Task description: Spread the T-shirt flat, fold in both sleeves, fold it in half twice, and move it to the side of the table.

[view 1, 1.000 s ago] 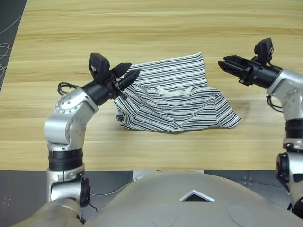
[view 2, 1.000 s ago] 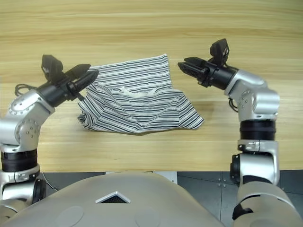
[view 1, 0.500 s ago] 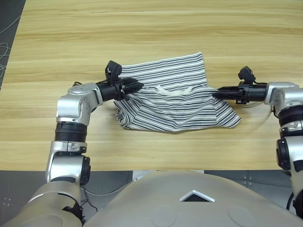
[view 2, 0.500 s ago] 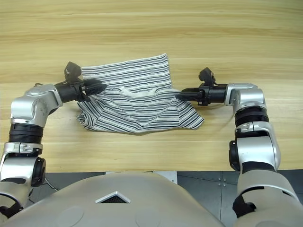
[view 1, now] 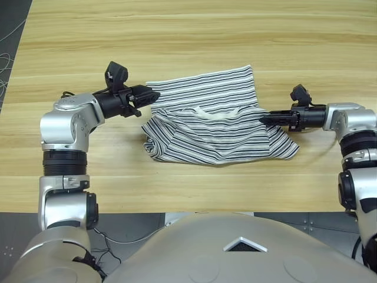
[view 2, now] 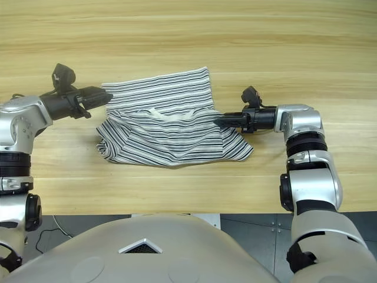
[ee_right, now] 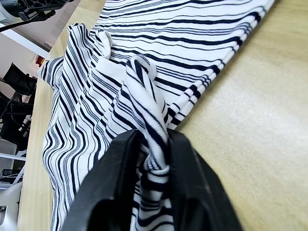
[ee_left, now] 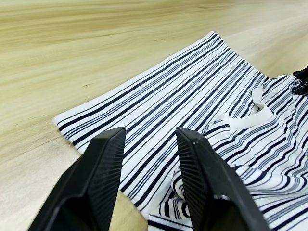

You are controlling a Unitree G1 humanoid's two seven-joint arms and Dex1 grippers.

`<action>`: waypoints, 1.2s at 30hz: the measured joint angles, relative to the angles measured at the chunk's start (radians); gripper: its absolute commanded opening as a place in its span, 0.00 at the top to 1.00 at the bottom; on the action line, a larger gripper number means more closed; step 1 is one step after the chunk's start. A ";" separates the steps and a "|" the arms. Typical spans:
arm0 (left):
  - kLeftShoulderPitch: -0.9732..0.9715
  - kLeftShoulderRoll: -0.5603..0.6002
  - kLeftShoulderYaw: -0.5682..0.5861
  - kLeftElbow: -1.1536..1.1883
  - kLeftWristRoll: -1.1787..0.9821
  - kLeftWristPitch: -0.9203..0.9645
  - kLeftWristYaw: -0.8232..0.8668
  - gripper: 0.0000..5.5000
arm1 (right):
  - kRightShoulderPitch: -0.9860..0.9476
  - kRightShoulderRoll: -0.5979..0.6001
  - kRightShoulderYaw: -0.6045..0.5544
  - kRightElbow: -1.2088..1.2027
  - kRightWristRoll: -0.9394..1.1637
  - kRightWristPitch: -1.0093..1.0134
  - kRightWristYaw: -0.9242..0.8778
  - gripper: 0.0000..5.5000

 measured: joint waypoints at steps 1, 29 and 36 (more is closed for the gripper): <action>0.008 0.006 0.009 -0.011 -0.007 0.007 -0.005 0.65 | 0.000 0.000 -0.003 -0.001 0.000 0.000 0.001 0.96; 0.100 -0.042 -0.090 -0.066 0.005 0.004 -0.047 0.38 | 0.001 0.000 -0.008 -0.019 -0.040 -0.024 0.021 0.98; 0.100 -0.040 -0.070 -0.066 0.003 -0.016 -0.047 0.38 | 0.001 0.000 -0.014 -0.017 -0.043 -0.028 0.023 0.98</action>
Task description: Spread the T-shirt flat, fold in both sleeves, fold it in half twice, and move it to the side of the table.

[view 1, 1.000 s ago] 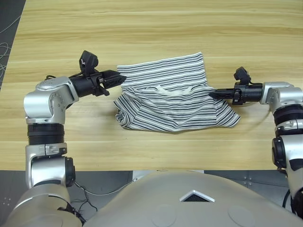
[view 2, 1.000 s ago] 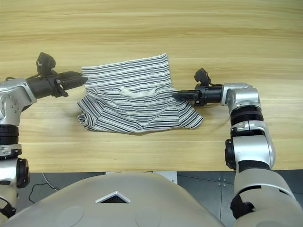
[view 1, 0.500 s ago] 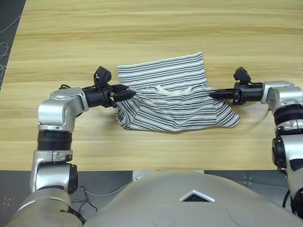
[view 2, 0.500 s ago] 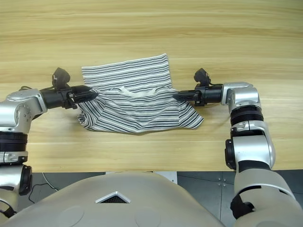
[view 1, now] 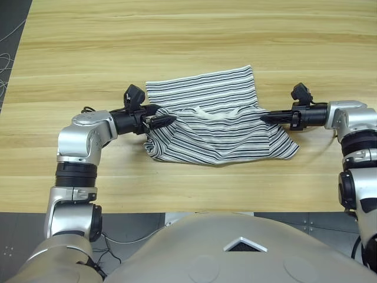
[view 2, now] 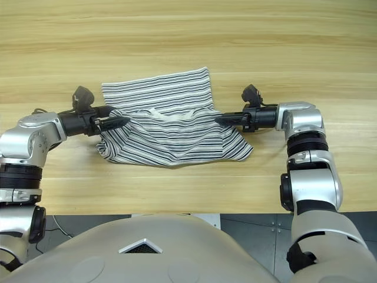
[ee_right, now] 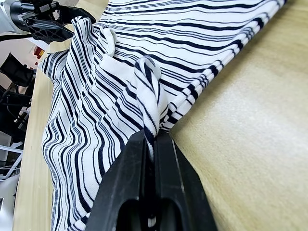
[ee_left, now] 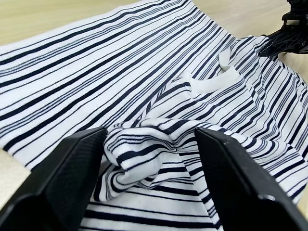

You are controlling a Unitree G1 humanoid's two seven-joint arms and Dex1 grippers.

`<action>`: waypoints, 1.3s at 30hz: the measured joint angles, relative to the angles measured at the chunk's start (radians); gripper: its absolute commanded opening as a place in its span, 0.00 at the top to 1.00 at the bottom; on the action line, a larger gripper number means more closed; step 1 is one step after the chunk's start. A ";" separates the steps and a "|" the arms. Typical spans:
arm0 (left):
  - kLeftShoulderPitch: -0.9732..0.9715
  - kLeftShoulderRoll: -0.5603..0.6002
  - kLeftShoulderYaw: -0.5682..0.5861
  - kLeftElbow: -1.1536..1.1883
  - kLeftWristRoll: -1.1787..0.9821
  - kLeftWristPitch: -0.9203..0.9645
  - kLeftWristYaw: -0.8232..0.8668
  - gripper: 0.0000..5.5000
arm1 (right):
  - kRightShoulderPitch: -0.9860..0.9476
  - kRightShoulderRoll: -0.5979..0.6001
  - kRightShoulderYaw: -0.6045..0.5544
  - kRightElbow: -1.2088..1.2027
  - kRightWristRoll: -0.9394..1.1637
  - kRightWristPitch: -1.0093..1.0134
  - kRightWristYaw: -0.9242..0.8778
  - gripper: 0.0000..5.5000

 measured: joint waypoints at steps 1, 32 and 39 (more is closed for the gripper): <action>0.000 0.001 0.006 0.000 0.000 -0.001 0.000 0.38 | 0.000 0.000 -0.001 0.001 -0.001 0.000 0.000 0.98; -0.004 0.022 -0.008 0.009 0.029 -0.029 -0.017 0.98 | -0.053 -0.020 -0.055 0.021 -0.013 -0.022 -0.007 0.98; -0.294 -0.011 0.010 0.402 0.177 -0.238 0.140 0.98 | -0.208 0.036 -0.140 0.186 -0.043 -0.212 -0.320 0.98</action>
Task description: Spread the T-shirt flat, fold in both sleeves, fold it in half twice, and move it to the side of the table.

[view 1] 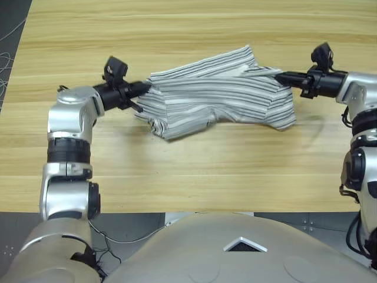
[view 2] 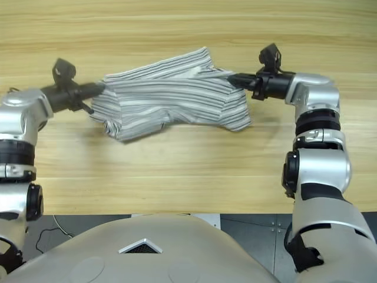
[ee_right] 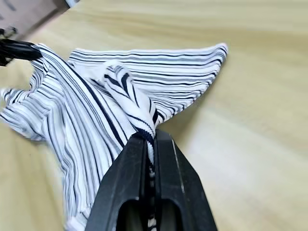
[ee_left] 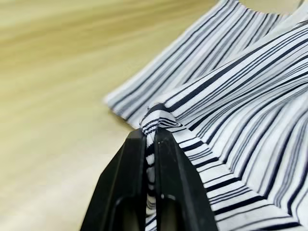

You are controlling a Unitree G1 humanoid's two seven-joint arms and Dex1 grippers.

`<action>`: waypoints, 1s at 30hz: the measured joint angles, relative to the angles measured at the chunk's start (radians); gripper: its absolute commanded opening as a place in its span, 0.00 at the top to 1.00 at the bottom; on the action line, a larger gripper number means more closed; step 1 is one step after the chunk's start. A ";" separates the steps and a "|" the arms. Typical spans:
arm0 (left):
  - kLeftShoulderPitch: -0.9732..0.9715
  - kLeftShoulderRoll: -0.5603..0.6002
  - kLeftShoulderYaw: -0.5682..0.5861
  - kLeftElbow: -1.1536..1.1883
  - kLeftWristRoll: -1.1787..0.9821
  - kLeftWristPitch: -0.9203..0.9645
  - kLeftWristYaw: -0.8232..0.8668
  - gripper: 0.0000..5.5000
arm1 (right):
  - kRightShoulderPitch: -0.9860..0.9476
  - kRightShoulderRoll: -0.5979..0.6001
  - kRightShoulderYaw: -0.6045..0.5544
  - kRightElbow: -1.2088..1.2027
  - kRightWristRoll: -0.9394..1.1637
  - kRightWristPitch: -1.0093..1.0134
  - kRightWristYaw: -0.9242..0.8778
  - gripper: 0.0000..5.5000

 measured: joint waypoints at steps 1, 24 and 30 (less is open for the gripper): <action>-0.045 -0.013 0.000 0.073 0.030 -0.047 0.036 0.98 | -0.014 0.017 -0.003 0.023 -0.014 -0.036 -0.050 0.98; 0.412 0.132 -0.092 -0.942 -0.354 0.279 -0.360 0.98 | 0.501 -0.308 0.180 -0.916 0.175 0.127 0.490 0.98; 0.520 0.242 -0.177 -0.947 -0.284 0.226 -0.404 0.98 | 0.531 -0.324 0.288 -0.772 -0.047 -0.137 0.420 0.98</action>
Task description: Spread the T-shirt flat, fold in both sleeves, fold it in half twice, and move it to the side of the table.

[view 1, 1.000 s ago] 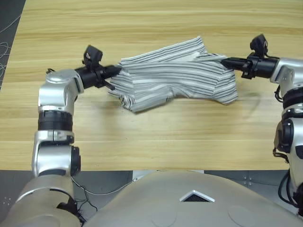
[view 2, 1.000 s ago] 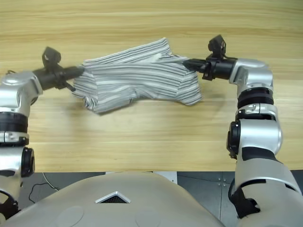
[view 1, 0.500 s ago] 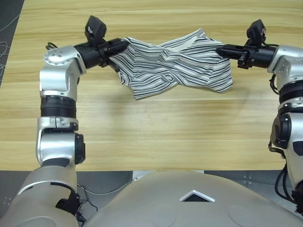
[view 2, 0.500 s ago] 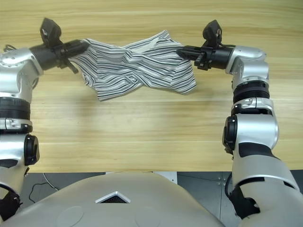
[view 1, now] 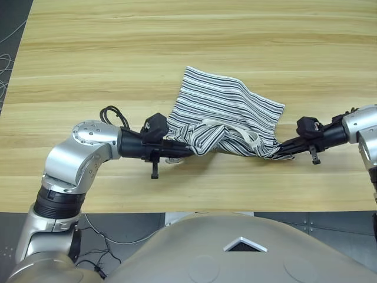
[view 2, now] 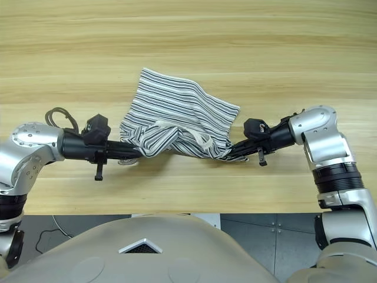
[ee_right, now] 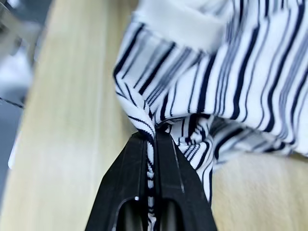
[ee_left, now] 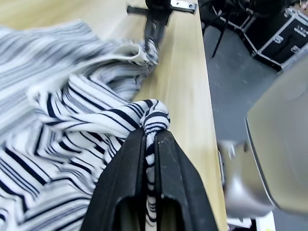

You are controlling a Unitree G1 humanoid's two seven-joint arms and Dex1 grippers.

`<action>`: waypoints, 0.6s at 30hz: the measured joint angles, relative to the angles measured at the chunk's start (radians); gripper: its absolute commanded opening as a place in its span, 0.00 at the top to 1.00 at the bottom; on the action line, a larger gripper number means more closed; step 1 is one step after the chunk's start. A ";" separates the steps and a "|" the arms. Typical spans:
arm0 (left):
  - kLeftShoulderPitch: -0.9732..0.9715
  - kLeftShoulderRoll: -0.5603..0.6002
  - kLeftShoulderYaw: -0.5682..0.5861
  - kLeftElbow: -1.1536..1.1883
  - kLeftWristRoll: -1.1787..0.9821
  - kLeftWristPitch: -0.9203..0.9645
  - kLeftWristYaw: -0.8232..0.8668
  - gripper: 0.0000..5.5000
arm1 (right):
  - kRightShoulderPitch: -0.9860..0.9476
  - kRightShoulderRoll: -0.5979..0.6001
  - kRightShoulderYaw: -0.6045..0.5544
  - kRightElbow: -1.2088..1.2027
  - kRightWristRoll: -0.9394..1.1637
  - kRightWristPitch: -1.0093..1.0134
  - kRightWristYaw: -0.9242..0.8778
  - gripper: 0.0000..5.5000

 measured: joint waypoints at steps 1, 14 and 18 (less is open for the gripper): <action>0.027 0.022 -0.028 0.008 0.034 -0.027 -0.009 0.98 | 0.000 0.003 0.004 0.010 -0.011 -0.021 -0.007 0.98; 0.117 0.100 -0.183 0.150 0.266 -0.356 -0.040 0.98 | 0.040 -0.004 0.029 -0.010 -0.020 -0.121 -0.010 0.98; 0.108 0.096 -0.188 0.165 0.266 -0.374 -0.040 0.98 | 0.039 -0.004 0.029 -0.009 -0.020 -0.107 -0.010 0.84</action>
